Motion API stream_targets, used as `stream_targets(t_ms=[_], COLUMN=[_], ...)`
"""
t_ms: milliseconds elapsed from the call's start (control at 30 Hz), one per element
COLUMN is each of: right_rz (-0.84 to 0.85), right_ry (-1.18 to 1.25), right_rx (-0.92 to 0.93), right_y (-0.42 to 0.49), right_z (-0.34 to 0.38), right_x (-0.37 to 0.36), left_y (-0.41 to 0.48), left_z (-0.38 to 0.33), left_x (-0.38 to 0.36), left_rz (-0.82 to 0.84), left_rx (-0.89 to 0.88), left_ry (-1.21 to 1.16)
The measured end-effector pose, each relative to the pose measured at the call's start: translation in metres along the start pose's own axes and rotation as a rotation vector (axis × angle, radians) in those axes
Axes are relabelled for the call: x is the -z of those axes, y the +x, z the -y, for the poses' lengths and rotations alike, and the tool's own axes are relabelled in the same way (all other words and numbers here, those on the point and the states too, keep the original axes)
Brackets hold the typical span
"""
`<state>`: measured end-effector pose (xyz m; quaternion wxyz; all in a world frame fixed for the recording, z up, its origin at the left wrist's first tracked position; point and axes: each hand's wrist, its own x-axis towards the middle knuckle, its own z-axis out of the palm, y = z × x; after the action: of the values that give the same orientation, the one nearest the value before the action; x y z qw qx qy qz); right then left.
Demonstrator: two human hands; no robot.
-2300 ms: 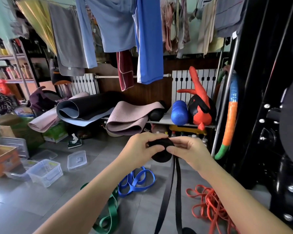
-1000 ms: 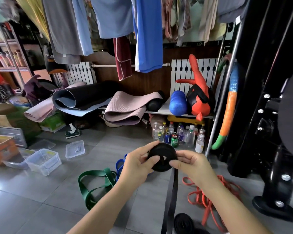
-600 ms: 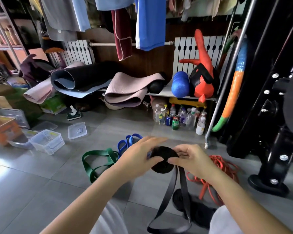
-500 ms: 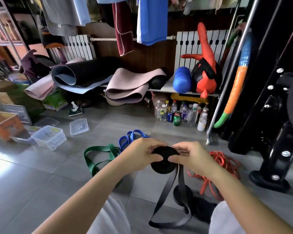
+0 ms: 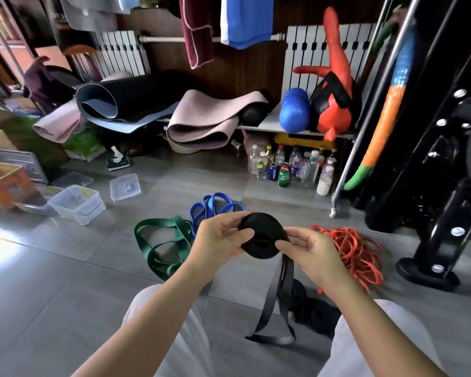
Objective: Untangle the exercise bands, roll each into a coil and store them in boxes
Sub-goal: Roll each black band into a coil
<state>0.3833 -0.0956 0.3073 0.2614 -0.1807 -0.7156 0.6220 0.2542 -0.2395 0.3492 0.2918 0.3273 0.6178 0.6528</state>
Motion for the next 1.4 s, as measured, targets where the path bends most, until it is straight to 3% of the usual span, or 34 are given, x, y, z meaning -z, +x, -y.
stream_targets(t_ms=[133,267,367,433,533,733,833,933,1033,1133,1233,1300,1400], right_rz=[0.035,0.141,0.178,0.169,0.125,0.055,0.007,-0.068,-0.073,-0.016,0.058,0.078,0.073], right_ry=[-0.084,-0.145,-0.160,-0.144,-0.119,0.070,0.217,0.290,0.230,0.133,0.082,0.102,0.164], right_rx=[0.018,-0.019,-0.029,-0.021,0.008,0.027,0.057,0.073,0.077,0.074,0.068,0.063,0.059], right_y=[-0.003,-0.004,-0.001,0.000,-0.001,-0.003,-0.004,-0.001,0.003,0.007,0.011,0.011,0.010], right_z=[0.001,0.005,0.011,0.014,0.015,0.011,0.020,0.029,0.033,0.034,0.036,0.036,0.039], right_x=[0.004,0.003,0.002,0.003,0.003,-0.002,-0.008,-0.009,-0.005,0.000,-0.001,-0.003,-0.003], left_y=[-0.001,0.001,-0.002,-0.002,-0.002,-0.001,0.000,-0.001,0.001,0.006,0.010,0.012,0.014], left_z=[0.002,-0.005,-0.012,-0.013,-0.011,-0.011,-0.015,-0.015,-0.018,-0.029,-0.037,-0.041,-0.039], left_x=[-0.001,0.007,0.004,0.005,0.008,0.003,-0.005,-0.012,-0.011,0.001,0.005,0.004,0.008], left_rz=[0.024,0.224,0.386,0.387,0.255,-0.047,-0.089,-0.067,-0.003,0.018,0.222,0.304,0.280], left_rx=[0.081,-0.132,-0.295,-0.347,-0.320,-0.200,-0.195,-0.209,-0.220,-0.270,-0.434,-0.440,-0.445], left_ry=[0.109,0.862,1.069,1.026,0.855,0.317,0.058,-0.019,0.177,0.648,1.061,1.103,0.958])
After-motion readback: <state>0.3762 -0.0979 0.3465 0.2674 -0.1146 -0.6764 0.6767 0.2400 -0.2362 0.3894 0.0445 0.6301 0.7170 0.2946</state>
